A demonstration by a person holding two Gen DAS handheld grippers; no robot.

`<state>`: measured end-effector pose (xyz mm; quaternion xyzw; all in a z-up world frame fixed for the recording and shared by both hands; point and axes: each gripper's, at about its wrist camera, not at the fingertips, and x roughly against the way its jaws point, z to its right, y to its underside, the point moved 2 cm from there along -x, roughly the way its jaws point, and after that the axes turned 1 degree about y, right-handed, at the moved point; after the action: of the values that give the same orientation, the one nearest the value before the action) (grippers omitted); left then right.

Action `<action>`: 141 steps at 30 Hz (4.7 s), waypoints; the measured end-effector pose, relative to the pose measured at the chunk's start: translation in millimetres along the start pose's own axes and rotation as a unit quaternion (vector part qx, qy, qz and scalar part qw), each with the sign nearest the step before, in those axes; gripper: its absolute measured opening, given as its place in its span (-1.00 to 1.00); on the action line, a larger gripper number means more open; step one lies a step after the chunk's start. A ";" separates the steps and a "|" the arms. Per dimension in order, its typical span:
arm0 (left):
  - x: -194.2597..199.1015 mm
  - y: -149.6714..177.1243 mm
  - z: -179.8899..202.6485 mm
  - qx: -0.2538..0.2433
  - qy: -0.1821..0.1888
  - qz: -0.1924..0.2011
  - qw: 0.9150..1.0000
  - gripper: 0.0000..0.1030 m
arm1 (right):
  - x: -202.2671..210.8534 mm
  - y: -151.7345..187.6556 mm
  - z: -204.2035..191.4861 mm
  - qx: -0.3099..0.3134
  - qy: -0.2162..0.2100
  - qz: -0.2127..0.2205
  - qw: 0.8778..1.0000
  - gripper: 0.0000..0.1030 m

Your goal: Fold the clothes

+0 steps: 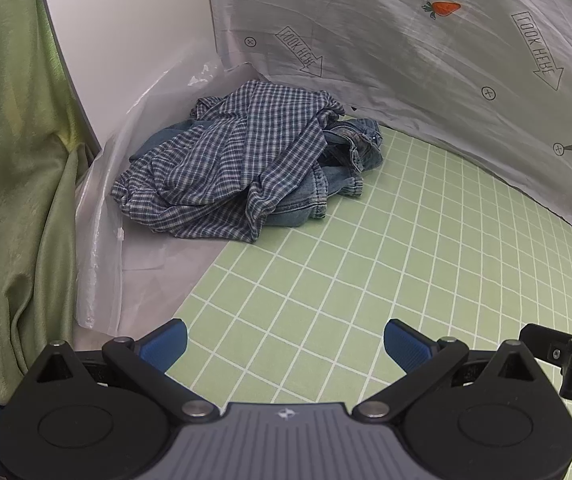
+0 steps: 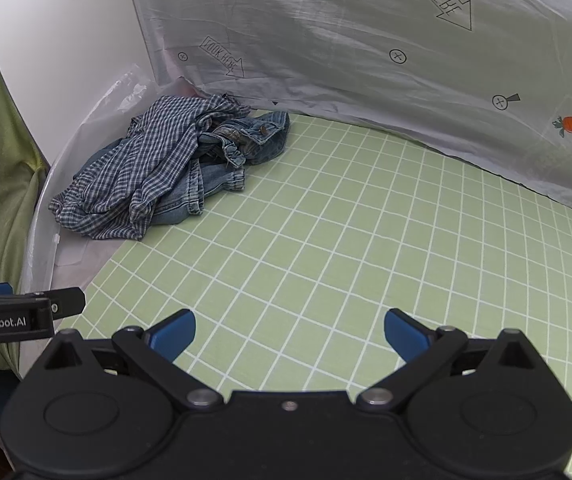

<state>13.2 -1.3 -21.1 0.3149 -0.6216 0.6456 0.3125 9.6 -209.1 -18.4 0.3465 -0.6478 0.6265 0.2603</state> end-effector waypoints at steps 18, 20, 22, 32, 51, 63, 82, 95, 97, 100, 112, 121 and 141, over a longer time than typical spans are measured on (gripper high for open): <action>1.8 0.0 -3.7 0.011 -0.008 0.003 1.000 1.00 | 0.4 -1.2 -1.3 0.001 -0.001 -0.001 1.000 0.98; 1.6 -0.4 -3.8 0.011 -0.009 0.002 1.000 1.00 | 0.5 -1.1 -2.0 0.002 -0.001 -0.002 1.000 0.98; 1.8 -0.7 -4.0 0.014 -0.011 0.003 1.000 1.00 | 1.1 -0.4 -3.3 0.003 -0.001 -0.001 1.000 0.98; -2.1 -7.8 -5.7 0.017 -0.007 0.007 1.000 1.00 | -3.6 -7.3 -4.6 0.013 0.007 0.005 1.000 0.98; -64.4 -82.5 -72.3 0.069 -0.054 0.016 0.996 1.00 | -76.5 -107.1 -33.0 0.057 0.016 0.046 0.997 0.98; -160.5 -148.2 -134.5 0.084 -0.102 -0.006 0.991 0.86 | -176.5 -195.6 -83.9 0.106 -0.016 0.050 0.993 0.72; -205.2 -156.6 -145.9 0.115 -0.029 -0.011 0.993 -0.90 | -267.0 -233.1 -138.5 0.117 -0.035 0.044 0.992 -0.79; -152.8 -152.0 -122.8 0.106 0.004 0.036 0.994 -0.93 | -194.3 -222.7 -65.0 0.035 -0.014 0.106 0.994 -0.99; -147.5 -148.0 -119.8 0.108 0.008 0.036 0.993 -0.93 | -191.3 -218.5 -54.4 0.016 -0.021 0.089 0.996 -0.97; -144.9 -145.1 -120.8 0.124 0.013 0.038 0.992 -0.92 | -188.9 -212.4 -50.8 0.009 -0.032 0.075 0.997 -0.57; -176.9 -151.2 -145.8 0.160 0.003 0.010 0.987 -0.90 | -231.5 -226.4 -92.9 0.036 -0.076 0.049 0.995 0.05; -192.8 -149.2 -153.7 0.167 0.005 -0.001 0.986 -0.90 | -274.5 -240.0 -112.1 0.012 -0.123 0.027 0.992 -0.05; -123.7 -149.0 -73.5 0.101 0.082 0.037 0.991 -0.92 | -162.1 -199.0 -4.5 -0.121 -0.121 0.123 0.977 -1.00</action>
<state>205.3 75.4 -31.2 0.2680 -0.5366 0.7398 0.3049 264.6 -179.7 -17.4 0.3030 -0.7835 0.5239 0.1407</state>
